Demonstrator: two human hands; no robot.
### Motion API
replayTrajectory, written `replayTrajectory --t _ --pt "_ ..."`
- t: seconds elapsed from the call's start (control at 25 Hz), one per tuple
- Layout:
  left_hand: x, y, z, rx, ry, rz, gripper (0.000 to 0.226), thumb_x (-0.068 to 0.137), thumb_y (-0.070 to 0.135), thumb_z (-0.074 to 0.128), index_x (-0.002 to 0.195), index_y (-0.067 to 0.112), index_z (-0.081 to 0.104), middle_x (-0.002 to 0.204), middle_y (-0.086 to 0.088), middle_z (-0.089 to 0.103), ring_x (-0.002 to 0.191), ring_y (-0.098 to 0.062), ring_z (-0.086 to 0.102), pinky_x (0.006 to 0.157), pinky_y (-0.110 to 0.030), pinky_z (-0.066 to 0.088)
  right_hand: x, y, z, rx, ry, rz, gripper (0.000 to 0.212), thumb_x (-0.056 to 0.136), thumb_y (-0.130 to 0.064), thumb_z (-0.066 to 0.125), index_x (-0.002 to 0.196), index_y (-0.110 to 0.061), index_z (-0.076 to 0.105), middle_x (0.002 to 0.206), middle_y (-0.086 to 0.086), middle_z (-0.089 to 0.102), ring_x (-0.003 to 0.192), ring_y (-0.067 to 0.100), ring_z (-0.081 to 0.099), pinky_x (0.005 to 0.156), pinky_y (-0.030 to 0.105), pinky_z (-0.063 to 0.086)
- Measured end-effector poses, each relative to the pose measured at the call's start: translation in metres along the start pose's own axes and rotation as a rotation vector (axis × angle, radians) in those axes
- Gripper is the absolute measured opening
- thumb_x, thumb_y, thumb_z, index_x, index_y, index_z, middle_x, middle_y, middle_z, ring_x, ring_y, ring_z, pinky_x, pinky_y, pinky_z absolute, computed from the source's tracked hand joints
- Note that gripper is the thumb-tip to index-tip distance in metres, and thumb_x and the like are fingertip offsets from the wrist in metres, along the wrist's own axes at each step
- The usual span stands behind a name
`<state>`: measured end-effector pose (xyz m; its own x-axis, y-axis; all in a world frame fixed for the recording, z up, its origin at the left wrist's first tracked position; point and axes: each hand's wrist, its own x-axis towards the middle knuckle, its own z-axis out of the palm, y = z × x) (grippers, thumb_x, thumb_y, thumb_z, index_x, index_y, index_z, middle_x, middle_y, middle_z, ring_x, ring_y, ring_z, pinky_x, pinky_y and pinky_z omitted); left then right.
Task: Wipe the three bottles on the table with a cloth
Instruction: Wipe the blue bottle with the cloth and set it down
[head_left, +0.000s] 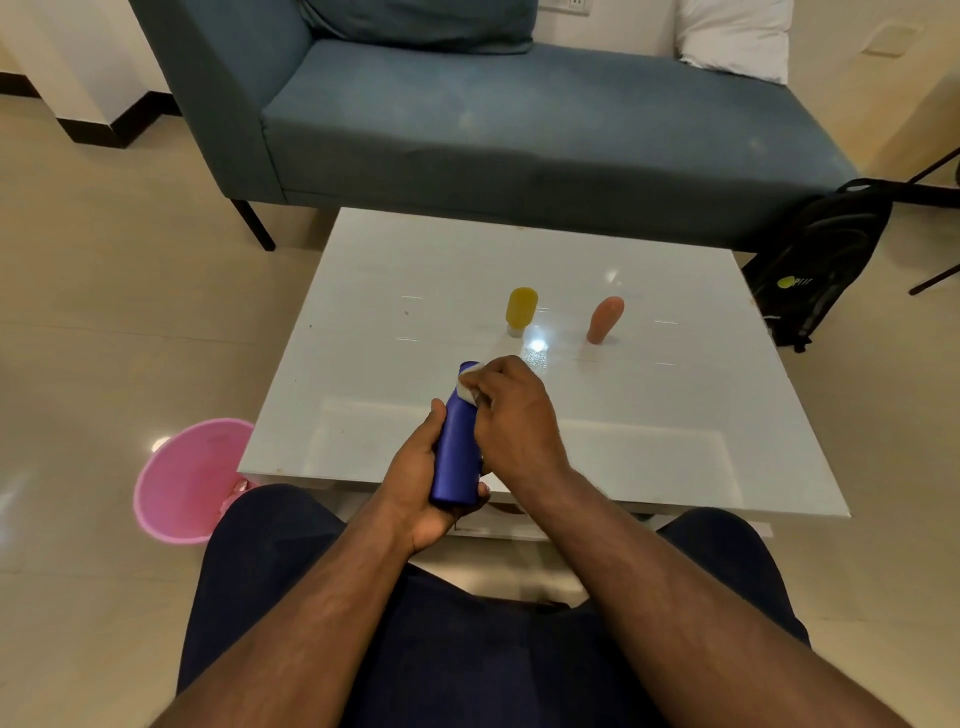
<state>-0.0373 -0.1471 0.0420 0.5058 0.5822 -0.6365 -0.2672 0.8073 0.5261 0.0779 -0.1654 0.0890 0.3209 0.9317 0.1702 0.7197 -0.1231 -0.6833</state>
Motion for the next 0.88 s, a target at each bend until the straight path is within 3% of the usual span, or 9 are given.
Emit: replayTrajectory --t 0.08,0.16,0.32,0.48,0.6,0.72,0.8,0.88 --pt "0.002 -0.002 -0.001 0.071 0.012 0.038 0.056 0.092 0.063 0.054 0.121 0.017 0.068 0.108 -0.015 0.065 0.092 -0.028 0.058 0.081 -0.042 0.046 -0.005 -0.003 0.003 -0.189 -0.133 -0.131 0.026 0.088 -0.005 0.052 0.11 -0.012 0.064 0.112 0.007 0.053 0.102 0.023 0.049 0.087 0.035 0.045" --pt "0.002 -0.002 0.001 0.207 0.056 0.101 0.058 0.091 0.065 0.05 0.12 0.017 0.066 0.104 -0.013 0.068 0.087 -0.025 0.062 0.074 -0.038 0.049 0.005 -0.001 -0.004 -0.212 -0.191 -0.115 0.027 0.088 -0.007 0.049 0.11 -0.016 0.061 0.113 0.008 0.051 0.101 0.024 0.049 0.085 0.038 0.045" --pt "0.004 -0.003 0.005 0.344 0.157 0.153 0.055 0.097 0.061 0.045 0.12 0.015 0.063 0.096 -0.011 0.072 0.078 -0.022 0.065 0.064 -0.036 0.054 0.01 -0.003 -0.008 0.117 -0.098 0.098 0.007 0.09 -0.023 0.048 0.091 -0.029 0.053 0.1 0.002 0.056 0.084 0.017 0.061 0.07 0.038 0.056" --pt "0.005 -0.006 0.002 0.32 0.163 0.144 0.058 0.097 0.061 0.043 0.12 0.012 0.063 0.087 -0.01 0.071 0.071 -0.02 0.066 0.06 -0.034 0.053 -0.007 0.002 -0.003 0.062 -0.149 -0.008 0.004 0.087 -0.027 0.052 0.088 -0.031 0.054 0.098 -0.002 0.055 0.085 0.015 0.06 0.071 0.04 0.057" --pt "0.002 -0.005 0.007 0.281 0.16 0.139 0.049 0.099 0.058 0.043 0.114 0.016 0.063 0.088 -0.011 0.071 0.072 -0.022 0.066 0.062 -0.035 0.052 0.009 0.007 -0.012 0.035 -0.05 0.05 0.003 0.088 -0.029 0.054 0.087 -0.027 0.056 0.096 -0.001 0.059 0.082 0.015 0.062 0.07 0.04 0.059" --pt "0.0 -0.004 0.005 0.095 0.077 0.112 0.055 0.096 0.063 0.044 0.116 0.017 0.067 0.096 -0.013 0.072 0.084 -0.025 0.068 0.082 -0.044 0.053 -0.01 -0.004 0.002 0.146 -0.091 0.097 0.01 0.09 -0.021 0.054 0.096 -0.024 0.061 0.102 -0.005 0.058 0.092 0.012 0.059 0.077 0.023 0.053" --pt "0.0 0.0 0.0 -0.08 0.025 0.095 0.062 0.096 0.065 0.043 0.128 0.016 0.067 0.11 -0.017 0.071 0.1 -0.029 0.068 0.095 -0.046 0.052 -0.04 -0.012 0.017 0.026 -0.127 -0.023 0.017 0.09 -0.014 0.055 0.102 -0.019 0.066 0.102 -0.007 0.057 0.096 0.009 0.054 0.081 0.011 0.04" --pt "0.002 0.005 -0.004 -0.157 0.028 0.089 0.064 0.097 0.066 0.041 0.13 0.018 0.067 0.113 -0.019 0.071 0.103 -0.03 0.067 0.097 -0.046 0.052 -0.063 -0.01 0.022 -0.08 -0.136 -0.198 0.02 0.085 -0.006 0.063 0.101 -0.014 0.07 0.1 -0.001 0.062 0.093 0.014 0.055 0.081 0.014 0.039"
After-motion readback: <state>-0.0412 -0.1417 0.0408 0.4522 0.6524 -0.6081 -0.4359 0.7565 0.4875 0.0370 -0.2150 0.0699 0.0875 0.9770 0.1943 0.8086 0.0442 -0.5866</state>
